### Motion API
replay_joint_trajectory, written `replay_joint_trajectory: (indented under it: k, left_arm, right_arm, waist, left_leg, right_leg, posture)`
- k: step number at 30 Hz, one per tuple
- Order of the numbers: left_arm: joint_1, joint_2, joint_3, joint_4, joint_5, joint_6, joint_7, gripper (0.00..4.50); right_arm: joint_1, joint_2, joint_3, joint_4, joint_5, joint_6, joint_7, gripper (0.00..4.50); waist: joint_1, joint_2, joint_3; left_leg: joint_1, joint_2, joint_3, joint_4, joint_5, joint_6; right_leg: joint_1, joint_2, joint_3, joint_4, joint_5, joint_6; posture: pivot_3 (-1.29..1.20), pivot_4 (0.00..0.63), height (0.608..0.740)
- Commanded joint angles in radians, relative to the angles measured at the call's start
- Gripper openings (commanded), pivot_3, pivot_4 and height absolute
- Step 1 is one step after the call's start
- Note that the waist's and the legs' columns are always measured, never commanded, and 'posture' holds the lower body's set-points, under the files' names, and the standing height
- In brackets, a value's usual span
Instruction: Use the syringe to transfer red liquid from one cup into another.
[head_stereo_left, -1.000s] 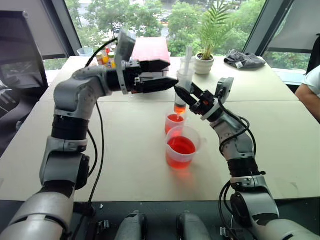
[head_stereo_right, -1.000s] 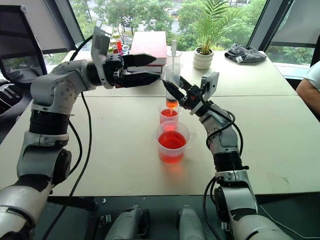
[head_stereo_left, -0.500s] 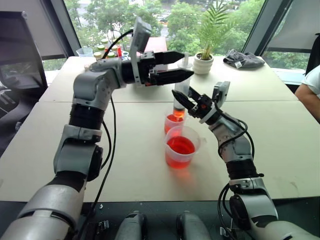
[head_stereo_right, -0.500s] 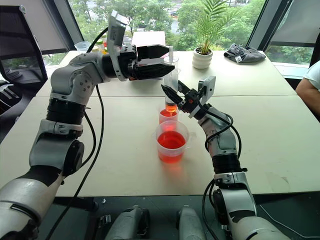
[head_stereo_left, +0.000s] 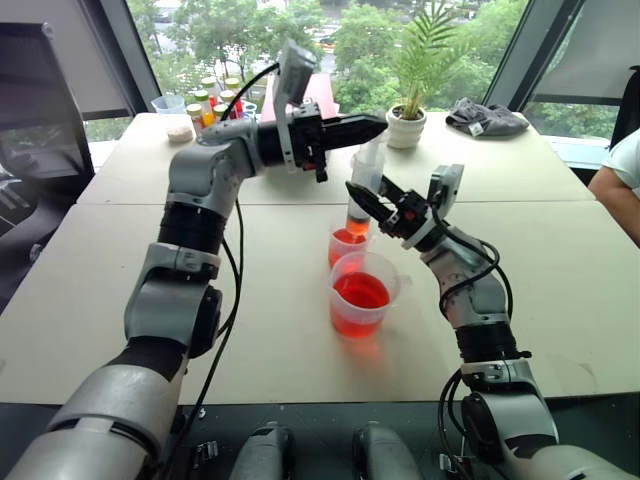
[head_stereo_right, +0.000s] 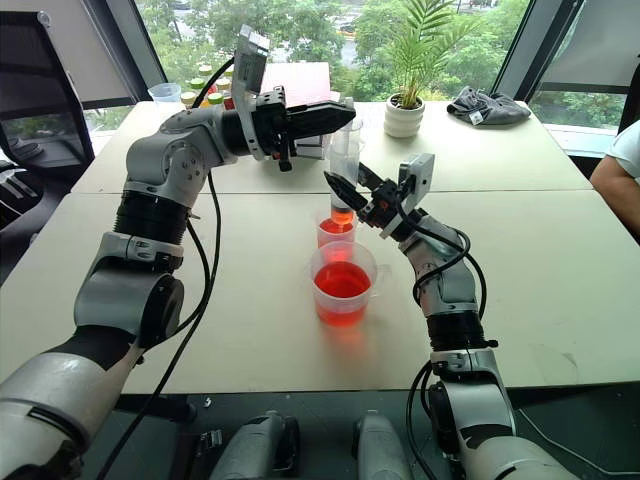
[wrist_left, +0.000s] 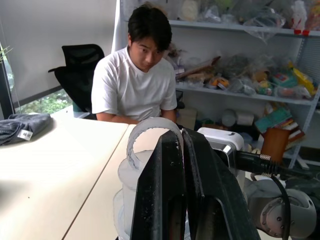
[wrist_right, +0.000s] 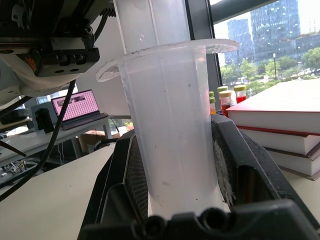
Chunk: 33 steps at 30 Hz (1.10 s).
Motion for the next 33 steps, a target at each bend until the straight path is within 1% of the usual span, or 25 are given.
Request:
replay_joint_trajectory:
  k: [1,13,28,33]
  left_arm:
    - [-0.013,-0.005,-0.029,-0.023,0.028,-0.026,-0.032,0.11]
    - [0.063,0.015,-0.044,-0.053,0.066,-0.024,-0.026,0.11]
    - [0.145,0.025,-0.049,-0.130,0.070,0.018,0.002,0.11]
    - [0.150,0.028,-0.043,-0.144,0.064,0.027,0.012,0.11]
  right_arm:
    - [-0.025,-0.005,-0.001,-0.085,0.013,0.002,-0.004,1.44]
    - [-0.082,-0.035,-0.032,-0.165,0.046,0.067,-0.038,1.44]
    - [-0.132,-0.039,-0.044,-0.191,0.064,0.111,-0.047,1.44]
    - [-0.134,-0.041,-0.043,-0.194,0.067,0.121,-0.045,1.44]
  waist:
    - [0.000,0.000,0.000]
    - [0.001,0.000,0.000]
    - [0.001,0.001,0.000]
    - [0.001,0.000,0.000]
  left_leg:
    - [0.000,0.000,0.000,0.000,0.000,0.000]
    - [0.000,0.000,0.000,0.000,0.000,0.000]
    - [0.000,0.000,0.000,0.000,0.000,0.000]
    - [0.000,0.000,0.000,0.000,0.000,0.000]
  right_leg:
    - [0.000,0.000,0.000,0.000,0.000,0.000]
    - [0.000,0.000,0.000,0.000,0.000,0.000]
    - [0.000,-0.001,0.000,0.000,0.000,0.000]
    - [0.000,0.000,0.000,0.000,0.000,0.000]
  posture:
    - [0.00,0.150,0.740]
    - [0.00,0.150,0.740]
    - [0.00,0.150,0.740]
    - [0.00,0.150,0.740]
